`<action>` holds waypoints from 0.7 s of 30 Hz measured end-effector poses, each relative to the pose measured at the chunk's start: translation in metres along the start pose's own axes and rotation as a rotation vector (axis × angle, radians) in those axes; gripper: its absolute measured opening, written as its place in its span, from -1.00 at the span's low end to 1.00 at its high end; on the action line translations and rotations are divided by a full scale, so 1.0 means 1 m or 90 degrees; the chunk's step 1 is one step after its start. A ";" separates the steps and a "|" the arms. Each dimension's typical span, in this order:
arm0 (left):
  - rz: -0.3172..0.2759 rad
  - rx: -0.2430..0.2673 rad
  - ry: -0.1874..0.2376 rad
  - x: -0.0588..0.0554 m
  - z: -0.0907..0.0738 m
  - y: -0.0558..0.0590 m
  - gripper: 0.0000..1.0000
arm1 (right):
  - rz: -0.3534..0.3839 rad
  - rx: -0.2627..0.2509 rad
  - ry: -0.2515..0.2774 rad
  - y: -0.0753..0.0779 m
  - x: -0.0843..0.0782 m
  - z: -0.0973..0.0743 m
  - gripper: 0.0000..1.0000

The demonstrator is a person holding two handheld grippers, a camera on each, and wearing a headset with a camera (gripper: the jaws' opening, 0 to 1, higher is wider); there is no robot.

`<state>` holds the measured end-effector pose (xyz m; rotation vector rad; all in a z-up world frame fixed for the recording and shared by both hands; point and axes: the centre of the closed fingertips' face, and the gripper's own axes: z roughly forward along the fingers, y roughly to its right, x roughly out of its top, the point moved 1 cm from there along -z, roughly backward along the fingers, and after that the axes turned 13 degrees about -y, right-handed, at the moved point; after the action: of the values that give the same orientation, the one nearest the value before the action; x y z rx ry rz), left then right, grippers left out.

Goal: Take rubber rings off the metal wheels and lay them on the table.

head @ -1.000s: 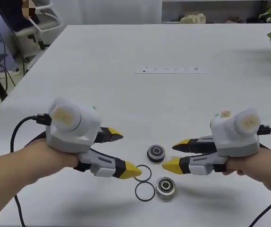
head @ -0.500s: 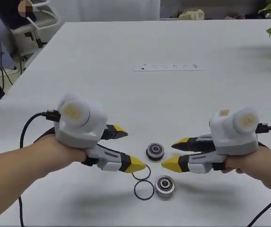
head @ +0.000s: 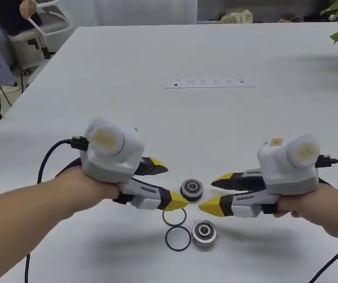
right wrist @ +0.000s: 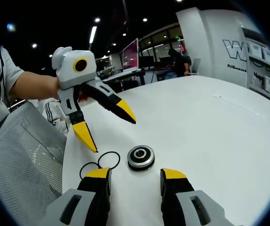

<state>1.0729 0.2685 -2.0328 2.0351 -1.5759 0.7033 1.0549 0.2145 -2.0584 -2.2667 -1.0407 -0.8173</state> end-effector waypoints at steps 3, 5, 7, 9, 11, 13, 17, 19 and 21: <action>0.000 -0.004 -0.002 0.001 0.003 0.001 -0.10 | 0.001 0.001 0.000 0.000 -0.001 0.000 -0.21; 0.002 -0.007 -0.004 0.000 0.006 0.002 -0.14 | 0.002 0.001 0.000 0.000 -0.002 0.001 -0.21; 0.002 -0.010 -0.005 0.000 0.008 0.003 -0.18 | 0.003 0.001 -0.001 -0.001 -0.002 0.001 -0.21; 0.003 -0.012 -0.007 0.001 0.010 0.003 -0.21 | 0.004 0.001 0.000 -0.001 -0.003 0.001 -0.21; 0.004 -0.011 -0.008 0.001 0.012 0.003 -0.25 | 0.005 0.001 0.000 0.000 -0.003 0.001 -0.21; 0.002 -0.012 -0.007 0.002 0.013 0.003 -0.29 | 0.005 0.001 0.000 -0.001 -0.003 0.001 -0.21; 0.000 -0.017 -0.006 0.004 0.015 0.004 -0.34 | 0.006 0.002 0.000 -0.002 -0.004 0.002 -0.21; 0.004 -0.018 -0.008 0.005 0.017 0.005 -0.39 | 0.006 0.002 0.000 -0.001 -0.004 0.002 -0.21; 0.005 -0.019 -0.009 0.006 0.019 0.005 -0.42 | 0.007 0.002 0.000 -0.001 -0.004 0.002 -0.21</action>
<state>1.0715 0.2512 -2.0431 2.0183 -1.5927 0.6667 1.0522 0.2143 -2.0625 -2.2676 -1.0277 -0.8102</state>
